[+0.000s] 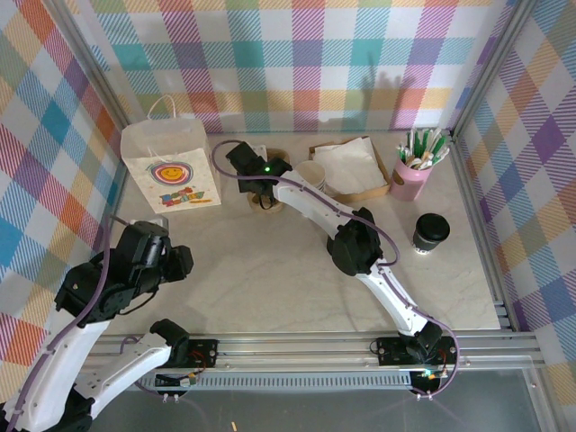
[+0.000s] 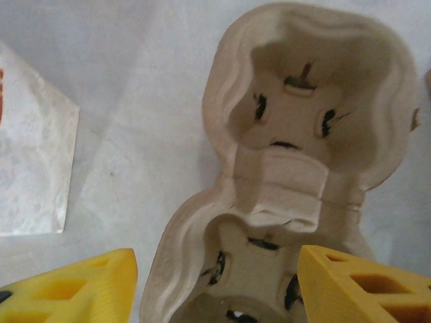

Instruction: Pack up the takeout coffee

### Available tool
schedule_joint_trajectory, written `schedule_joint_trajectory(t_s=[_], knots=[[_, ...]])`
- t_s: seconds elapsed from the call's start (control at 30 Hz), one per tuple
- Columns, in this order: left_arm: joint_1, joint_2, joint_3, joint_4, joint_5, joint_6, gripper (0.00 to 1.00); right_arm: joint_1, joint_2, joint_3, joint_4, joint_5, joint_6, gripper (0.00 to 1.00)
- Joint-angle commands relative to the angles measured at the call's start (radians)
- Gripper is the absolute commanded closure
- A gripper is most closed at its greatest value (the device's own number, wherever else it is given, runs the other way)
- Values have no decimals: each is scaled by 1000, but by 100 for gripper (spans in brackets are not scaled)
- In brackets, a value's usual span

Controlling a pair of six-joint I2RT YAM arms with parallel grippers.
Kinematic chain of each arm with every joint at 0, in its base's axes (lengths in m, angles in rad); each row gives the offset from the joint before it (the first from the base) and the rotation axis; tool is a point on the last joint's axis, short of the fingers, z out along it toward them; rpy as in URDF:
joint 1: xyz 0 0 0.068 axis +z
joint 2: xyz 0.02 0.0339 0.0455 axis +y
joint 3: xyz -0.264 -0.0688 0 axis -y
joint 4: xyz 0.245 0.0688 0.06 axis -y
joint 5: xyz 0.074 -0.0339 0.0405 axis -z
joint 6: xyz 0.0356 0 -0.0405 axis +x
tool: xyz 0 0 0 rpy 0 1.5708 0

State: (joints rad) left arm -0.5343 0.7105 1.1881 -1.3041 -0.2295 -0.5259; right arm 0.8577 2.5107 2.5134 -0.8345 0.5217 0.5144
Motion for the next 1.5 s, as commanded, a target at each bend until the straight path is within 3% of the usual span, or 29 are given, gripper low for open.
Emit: schedule_joint_trajectory(t_s=[0.0,0.2,0.33,0.5,0.8,0.97,1.47], knots=[[8,-26,-7,-13,-6,11,59,-4,22,5,55,80,32,38],[8,-61,-53,57,66,34,56,-15,68,26,86,109,21,42],[8,-104,-112,138,123,51,40,-25,94,35,88,127,25,42],[8,-105,-159,223,158,55,30,-38,117,36,87,142,47,42],[8,-63,-199,320,171,113,29,-46,128,36,113,145,50,41],[8,-39,-196,354,124,130,30,-46,122,43,135,128,38,40],[8,-81,-175,265,47,122,31,6,33,-52,-37,-91,71,40]])
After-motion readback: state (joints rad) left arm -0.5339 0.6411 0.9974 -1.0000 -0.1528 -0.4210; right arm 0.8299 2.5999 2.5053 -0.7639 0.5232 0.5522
